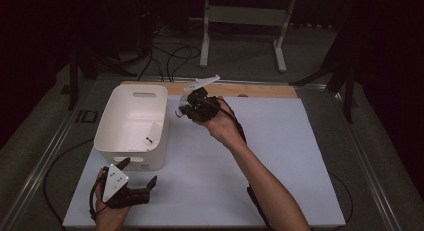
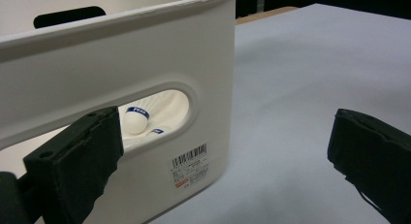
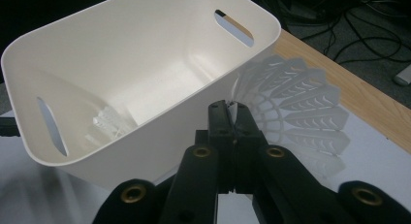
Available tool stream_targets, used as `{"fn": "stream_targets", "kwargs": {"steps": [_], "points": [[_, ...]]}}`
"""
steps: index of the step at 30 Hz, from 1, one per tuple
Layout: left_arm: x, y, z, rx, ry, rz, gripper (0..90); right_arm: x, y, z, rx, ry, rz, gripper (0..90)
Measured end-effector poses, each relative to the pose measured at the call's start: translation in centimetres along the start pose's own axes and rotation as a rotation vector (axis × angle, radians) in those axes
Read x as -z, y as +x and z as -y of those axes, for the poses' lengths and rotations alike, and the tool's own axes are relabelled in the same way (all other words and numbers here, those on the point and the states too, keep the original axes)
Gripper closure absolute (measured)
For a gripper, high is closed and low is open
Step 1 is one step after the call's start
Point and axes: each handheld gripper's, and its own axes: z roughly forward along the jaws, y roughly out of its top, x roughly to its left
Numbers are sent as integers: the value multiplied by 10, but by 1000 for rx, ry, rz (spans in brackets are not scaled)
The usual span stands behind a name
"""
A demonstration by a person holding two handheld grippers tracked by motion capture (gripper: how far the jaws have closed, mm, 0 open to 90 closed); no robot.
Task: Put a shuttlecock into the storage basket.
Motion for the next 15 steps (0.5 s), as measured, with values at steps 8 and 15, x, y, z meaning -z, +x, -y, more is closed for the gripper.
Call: {"fn": "stream_targets", "kwargs": {"steps": [8, 15], "points": [[0, 0, 0, 0, 0, 0, 2, -1, -2, -2, -6, -8, 1, 898], [0, 0, 0, 0, 2, 1, 2, -1, 1, -9, 2, -22, -2, 898]]}}
